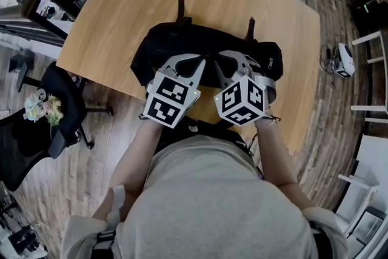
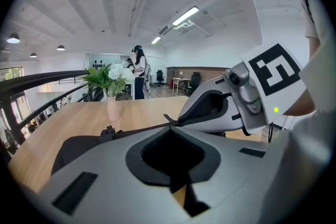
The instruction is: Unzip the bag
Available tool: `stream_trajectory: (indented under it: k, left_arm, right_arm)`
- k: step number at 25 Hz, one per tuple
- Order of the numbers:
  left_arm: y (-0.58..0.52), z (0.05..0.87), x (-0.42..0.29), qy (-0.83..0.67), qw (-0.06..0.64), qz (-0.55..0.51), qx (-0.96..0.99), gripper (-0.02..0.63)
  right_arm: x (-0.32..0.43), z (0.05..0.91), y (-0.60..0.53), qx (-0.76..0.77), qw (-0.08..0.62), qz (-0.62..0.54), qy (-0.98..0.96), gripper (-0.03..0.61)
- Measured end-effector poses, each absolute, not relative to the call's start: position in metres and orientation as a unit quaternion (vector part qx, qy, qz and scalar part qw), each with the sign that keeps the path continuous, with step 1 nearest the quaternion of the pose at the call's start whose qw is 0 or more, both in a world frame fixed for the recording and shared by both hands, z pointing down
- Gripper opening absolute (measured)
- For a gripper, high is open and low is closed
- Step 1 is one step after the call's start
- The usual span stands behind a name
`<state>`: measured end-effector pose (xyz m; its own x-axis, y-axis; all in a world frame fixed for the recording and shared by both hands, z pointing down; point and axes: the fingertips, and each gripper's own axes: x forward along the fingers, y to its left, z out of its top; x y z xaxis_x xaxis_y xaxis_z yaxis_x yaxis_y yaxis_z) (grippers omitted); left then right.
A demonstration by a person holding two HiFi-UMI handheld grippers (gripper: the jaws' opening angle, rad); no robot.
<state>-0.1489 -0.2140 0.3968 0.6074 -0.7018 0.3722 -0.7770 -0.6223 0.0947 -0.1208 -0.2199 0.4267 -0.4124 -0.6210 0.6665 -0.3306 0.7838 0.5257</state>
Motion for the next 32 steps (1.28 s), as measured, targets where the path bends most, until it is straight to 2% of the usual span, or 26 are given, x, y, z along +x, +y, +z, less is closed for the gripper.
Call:
stream_trajectory:
  k: [5, 32]
  left_arm:
    - [-0.214, 0.399, -0.158, -0.413, 0.125, 0.152, 0.889, 0.018]
    - [-0.212, 0.408, -0.261, -0.485, 0.160, 0.132, 0.850, 0.018]
  right_arm:
    - [-0.118, 0.429, -0.220, 0.313, 0.462, -0.152, -0.816, 0.026]
    - [-0.106, 0.426, -0.230, 0.403, 0.433, -0.096, -0.801, 0.026]
